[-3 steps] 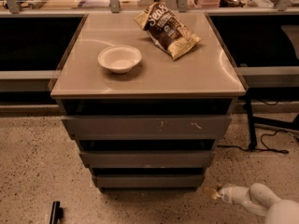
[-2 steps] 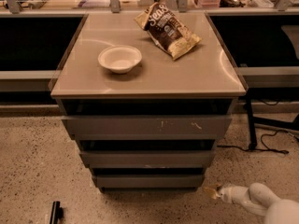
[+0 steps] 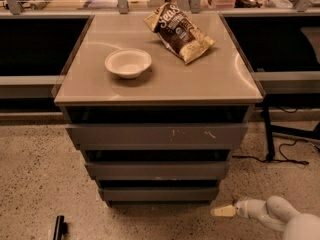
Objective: Close bottom drawer
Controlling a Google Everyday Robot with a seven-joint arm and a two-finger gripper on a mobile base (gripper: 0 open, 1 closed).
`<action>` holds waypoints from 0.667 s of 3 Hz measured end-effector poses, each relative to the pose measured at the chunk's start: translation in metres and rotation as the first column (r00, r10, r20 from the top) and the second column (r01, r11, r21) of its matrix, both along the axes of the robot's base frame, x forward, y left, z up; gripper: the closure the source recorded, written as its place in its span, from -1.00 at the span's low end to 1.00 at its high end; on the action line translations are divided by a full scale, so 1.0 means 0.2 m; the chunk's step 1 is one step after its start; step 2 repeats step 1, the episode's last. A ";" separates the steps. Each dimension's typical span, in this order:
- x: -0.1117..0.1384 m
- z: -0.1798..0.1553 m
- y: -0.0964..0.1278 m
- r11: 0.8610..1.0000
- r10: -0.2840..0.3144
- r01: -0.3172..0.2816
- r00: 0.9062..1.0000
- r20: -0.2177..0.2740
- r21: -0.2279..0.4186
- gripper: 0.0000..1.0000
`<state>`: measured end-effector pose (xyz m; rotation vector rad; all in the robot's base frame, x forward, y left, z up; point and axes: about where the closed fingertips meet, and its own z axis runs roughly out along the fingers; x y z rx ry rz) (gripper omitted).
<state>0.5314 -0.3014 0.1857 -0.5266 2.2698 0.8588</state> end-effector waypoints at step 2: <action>0.00 0.00 0.00 1.000 0.000 0.000 1.000 0.000 0.000 -1.00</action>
Offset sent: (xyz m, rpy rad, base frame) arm 0.0000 0.0000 0.0000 0.0000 0.0000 0.0000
